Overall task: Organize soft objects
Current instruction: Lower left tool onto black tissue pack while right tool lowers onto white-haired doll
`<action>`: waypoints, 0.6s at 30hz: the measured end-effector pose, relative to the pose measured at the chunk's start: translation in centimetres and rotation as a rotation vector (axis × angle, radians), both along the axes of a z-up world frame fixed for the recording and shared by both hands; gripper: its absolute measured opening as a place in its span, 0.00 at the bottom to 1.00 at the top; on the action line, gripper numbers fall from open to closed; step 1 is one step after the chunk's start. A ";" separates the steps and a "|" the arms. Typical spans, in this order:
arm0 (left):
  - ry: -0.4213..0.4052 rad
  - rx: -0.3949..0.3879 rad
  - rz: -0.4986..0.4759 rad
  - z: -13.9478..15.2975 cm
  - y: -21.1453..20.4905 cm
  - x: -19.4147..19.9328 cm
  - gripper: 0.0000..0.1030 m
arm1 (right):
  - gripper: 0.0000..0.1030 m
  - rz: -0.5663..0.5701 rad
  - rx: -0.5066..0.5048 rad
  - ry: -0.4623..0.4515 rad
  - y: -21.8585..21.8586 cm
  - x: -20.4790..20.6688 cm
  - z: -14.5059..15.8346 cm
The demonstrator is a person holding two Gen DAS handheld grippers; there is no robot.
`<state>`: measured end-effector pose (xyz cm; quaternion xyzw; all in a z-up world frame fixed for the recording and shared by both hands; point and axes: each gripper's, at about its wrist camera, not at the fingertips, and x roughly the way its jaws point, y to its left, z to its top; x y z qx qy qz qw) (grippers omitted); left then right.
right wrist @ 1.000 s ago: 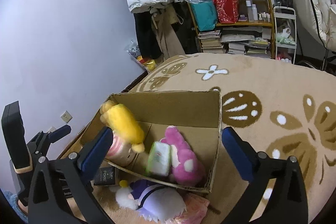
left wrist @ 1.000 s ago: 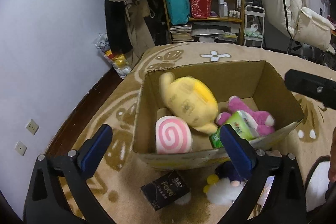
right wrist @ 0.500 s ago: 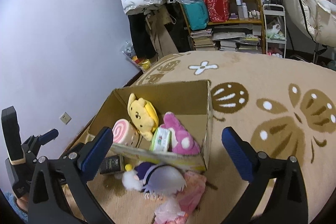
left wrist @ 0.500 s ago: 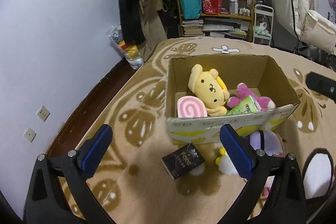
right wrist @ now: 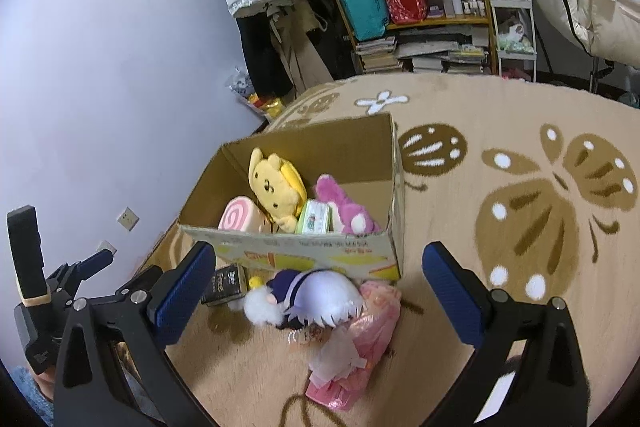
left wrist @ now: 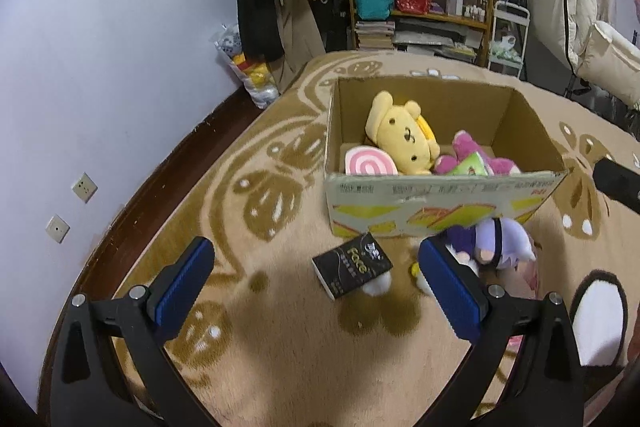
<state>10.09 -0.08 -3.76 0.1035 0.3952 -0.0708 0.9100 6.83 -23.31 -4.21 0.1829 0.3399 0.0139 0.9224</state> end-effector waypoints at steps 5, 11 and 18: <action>0.027 0.007 -0.001 -1.0 -0.4 0.3 0.98 | 1.00 0.014 0.003 0.039 0.6 0.5 -1.4; 0.048 0.012 0.005 -2.0 -0.7 1.4 0.98 | 1.00 0.031 0.005 0.076 1.2 1.5 -3.0; 0.103 0.024 0.010 -3.9 -1.1 2.9 0.98 | 1.00 0.032 0.006 0.123 1.6 3.6 -4.9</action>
